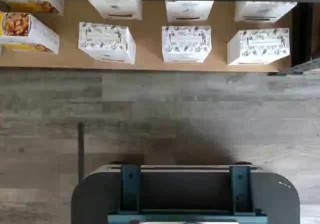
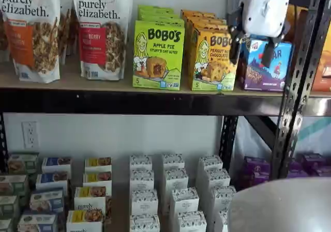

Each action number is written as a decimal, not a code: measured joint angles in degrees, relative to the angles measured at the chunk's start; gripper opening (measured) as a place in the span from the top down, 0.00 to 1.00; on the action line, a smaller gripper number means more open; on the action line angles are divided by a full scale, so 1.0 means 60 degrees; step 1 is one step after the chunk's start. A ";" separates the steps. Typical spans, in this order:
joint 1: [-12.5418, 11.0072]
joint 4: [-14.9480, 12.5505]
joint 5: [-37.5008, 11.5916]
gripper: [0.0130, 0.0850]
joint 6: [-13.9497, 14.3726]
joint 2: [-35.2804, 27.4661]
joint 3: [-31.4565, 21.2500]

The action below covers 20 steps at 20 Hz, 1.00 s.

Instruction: Pick up the orange box on the top shelf, the fifth box from the left

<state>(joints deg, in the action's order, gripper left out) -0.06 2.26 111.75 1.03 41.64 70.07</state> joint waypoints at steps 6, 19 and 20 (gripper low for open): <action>-0.0279 0.0433 -0.1629 0.00 -0.0209 0.0858 -0.0922; -0.0215 0.0406 -0.1659 0.00 -0.0154 0.0839 -0.0973; -0.0202 0.0401 -0.1659 0.00 -0.0143 0.0836 -0.0976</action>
<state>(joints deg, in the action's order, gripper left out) -1.27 4.67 101.80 0.18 46.66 64.21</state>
